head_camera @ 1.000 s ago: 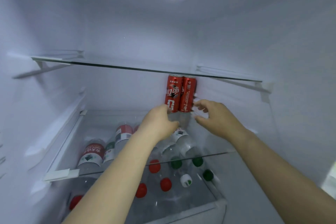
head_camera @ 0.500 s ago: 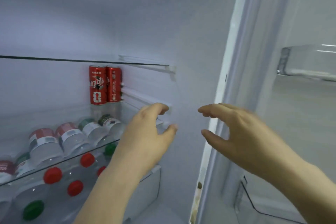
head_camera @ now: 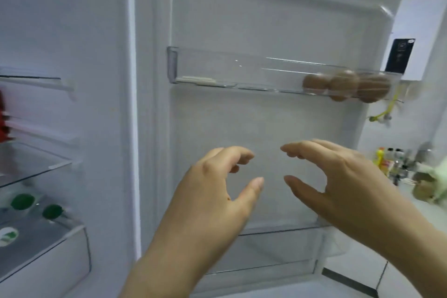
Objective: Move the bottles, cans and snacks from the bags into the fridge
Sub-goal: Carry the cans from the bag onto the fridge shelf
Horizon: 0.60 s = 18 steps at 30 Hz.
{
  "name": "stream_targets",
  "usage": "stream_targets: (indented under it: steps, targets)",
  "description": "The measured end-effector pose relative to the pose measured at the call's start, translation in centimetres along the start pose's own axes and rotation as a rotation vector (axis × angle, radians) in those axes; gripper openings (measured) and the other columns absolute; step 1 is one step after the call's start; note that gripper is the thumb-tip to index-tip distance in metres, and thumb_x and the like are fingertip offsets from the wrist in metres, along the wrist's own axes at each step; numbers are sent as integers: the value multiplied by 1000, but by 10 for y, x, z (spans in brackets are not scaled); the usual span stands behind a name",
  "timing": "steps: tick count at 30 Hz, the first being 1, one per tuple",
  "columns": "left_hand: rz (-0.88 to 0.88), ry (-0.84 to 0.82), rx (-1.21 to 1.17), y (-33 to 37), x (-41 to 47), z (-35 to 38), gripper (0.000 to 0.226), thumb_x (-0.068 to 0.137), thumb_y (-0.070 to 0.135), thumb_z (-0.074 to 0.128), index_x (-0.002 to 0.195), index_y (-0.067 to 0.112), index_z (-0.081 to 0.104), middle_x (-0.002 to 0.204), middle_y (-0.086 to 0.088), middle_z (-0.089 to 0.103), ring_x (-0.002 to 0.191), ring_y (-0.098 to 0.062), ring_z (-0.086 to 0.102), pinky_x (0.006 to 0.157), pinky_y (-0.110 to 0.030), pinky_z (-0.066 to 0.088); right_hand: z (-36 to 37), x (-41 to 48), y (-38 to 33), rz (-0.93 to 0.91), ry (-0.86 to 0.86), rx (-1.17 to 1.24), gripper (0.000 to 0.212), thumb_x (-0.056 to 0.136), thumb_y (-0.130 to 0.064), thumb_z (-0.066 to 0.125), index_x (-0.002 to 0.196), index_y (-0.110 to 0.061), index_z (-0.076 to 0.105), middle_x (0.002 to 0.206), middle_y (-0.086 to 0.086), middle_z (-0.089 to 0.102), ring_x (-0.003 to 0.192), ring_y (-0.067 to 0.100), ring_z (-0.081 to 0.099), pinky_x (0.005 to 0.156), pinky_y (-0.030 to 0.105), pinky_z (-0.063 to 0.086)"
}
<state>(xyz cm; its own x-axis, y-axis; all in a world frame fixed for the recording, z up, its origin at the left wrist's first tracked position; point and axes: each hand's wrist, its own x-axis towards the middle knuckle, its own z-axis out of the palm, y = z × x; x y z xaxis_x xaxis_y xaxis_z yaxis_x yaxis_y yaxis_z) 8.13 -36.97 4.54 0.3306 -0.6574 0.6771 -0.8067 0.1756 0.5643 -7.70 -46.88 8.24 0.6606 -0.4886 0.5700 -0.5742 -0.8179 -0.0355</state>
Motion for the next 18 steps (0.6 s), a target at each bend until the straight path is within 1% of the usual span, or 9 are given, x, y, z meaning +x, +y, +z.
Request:
stream_targets:
  steps: [3, 5, 8, 9, 11, 14, 16, 18]
  targets:
    - [49, -61, -10, 21, 4, 46, 32, 83, 43, 61, 114, 38, 58, 111, 28, 57, 103, 13, 50, 86, -7, 41, -14, -32, 39, 77, 28, -25, 47, 80, -46, 55, 122, -26, 62, 112, -11, 68, 99, 14, 66, 80, 30, 53]
    - [81, -113, -27, 35, 4, 77, 32, 83, 44, 61, 115, 38, 58, 111, 27, 57, 103, 12, 50, 86, -7, 42, -24, -54, 63, 130, 29, -57, 47, 80, -46, 54, 122, -27, 61, 112, -12, 67, 98, 13, 66, 79, 33, 55]
    - [131, -199, -71, 59, 7, 122, 33, 85, 44, 58, 117, 38, 56, 112, 26, 56, 104, 9, 49, 87, -12, 43, -39, -84, 97, 230, 39, -118, 41, 81, -41, 61, 120, -28, 62, 111, -12, 68, 97, 15, 66, 76, 36, 57]
    - [146, -231, -92, 66, 8, 136, 33, 85, 45, 58, 117, 38, 56, 113, 26, 55, 104, 8, 49, 87, -14, 44, -43, -94, 109, 272, 41, -138, 40, 81, -40, 62, 119, -27, 62, 110, -12, 69, 96, 15, 67, 76, 34, 57]
    - [184, -297, -139, 82, 10, 165, 34, 86, 45, 58, 119, 38, 55, 114, 26, 54, 105, 9, 48, 87, -16, 45, -52, -112, 130, 351, 39, -176, 43, 81, -42, 58, 120, -25, 63, 110, -11, 69, 96, 12, 66, 77, 27, 54]
    - [252, -397, -203, 103, 14, 208, 36, 87, 46, 57, 122, 38, 53, 117, 26, 53, 108, 8, 47, 94, -17, 43, -62, -139, 160, 466, 6, -249, 46, 83, -46, 54, 125, -29, 60, 116, -15, 65, 92, 0, 57, 78, 17, 43]
    - [289, -461, -250, 117, 17, 236, 38, 88, 46, 57, 125, 38, 51, 119, 26, 52, 109, 7, 48, 98, -20, 43, -68, -156, 178, 538, -2, -287, 48, 84, -47, 52, 128, -30, 57, 119, -17, 63, 97, 0, 56, 79, 15, 38]
    - [323, -528, -302, 128, 20, 265, 39, 88, 45, 57, 126, 38, 50, 120, 26, 52, 110, 6, 48, 98, -21, 44, -72, -171, 193, 620, -7, -327, 49, 85, -48, 50, 131, -32, 54, 118, -18, 62, 102, 0, 55, 81, 14, 38]
